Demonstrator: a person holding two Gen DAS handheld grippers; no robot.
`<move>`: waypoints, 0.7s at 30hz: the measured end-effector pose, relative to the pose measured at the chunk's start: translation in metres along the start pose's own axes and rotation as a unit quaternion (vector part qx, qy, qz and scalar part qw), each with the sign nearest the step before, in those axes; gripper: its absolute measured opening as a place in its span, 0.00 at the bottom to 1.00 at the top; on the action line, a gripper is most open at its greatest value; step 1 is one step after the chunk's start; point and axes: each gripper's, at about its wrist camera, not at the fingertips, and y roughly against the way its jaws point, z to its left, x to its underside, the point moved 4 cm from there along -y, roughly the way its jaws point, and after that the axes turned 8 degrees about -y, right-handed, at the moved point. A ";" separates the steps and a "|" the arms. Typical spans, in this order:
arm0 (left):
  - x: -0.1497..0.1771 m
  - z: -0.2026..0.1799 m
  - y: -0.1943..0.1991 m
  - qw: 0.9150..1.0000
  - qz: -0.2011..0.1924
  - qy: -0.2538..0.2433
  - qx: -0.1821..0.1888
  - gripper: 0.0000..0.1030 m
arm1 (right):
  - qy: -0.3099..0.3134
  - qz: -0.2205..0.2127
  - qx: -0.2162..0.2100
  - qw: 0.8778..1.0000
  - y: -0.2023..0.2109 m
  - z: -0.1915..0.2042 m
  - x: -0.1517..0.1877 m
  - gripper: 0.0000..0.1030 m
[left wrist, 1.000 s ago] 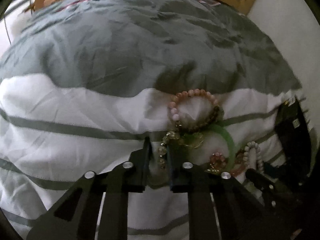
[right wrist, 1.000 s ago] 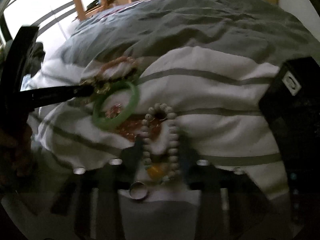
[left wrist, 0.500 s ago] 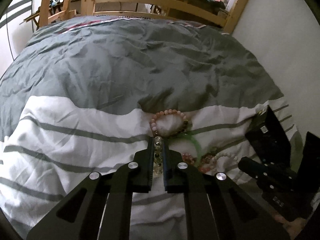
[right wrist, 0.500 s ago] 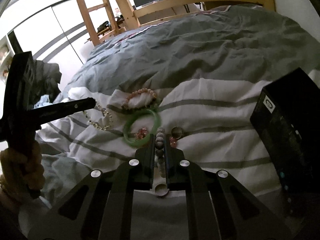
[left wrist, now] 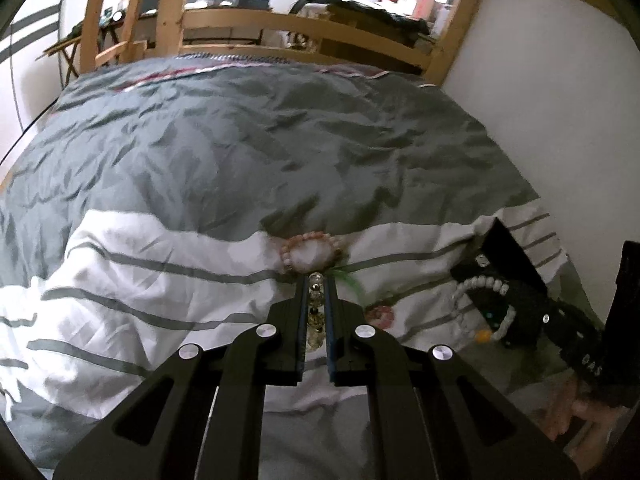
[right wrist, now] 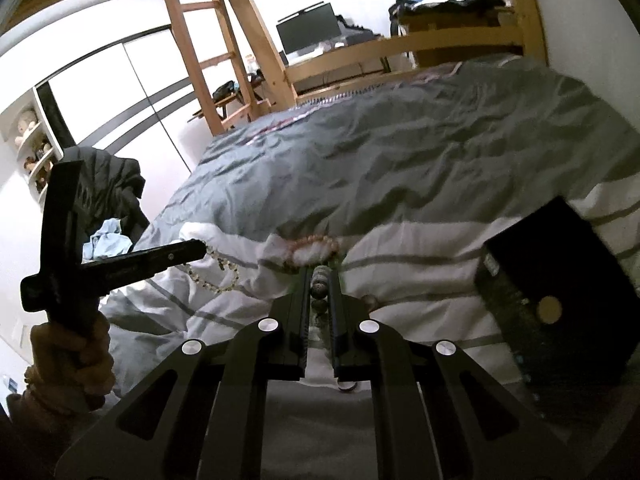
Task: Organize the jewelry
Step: 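Carry the white bracelet onto the black box with the right tool while the left drops gold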
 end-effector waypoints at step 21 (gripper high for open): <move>-0.051 -0.128 0.008 0.993 0.023 -0.087 0.078 0.06 | -0.045 -0.060 0.075 0.994 0.095 -0.079 -0.042 0.09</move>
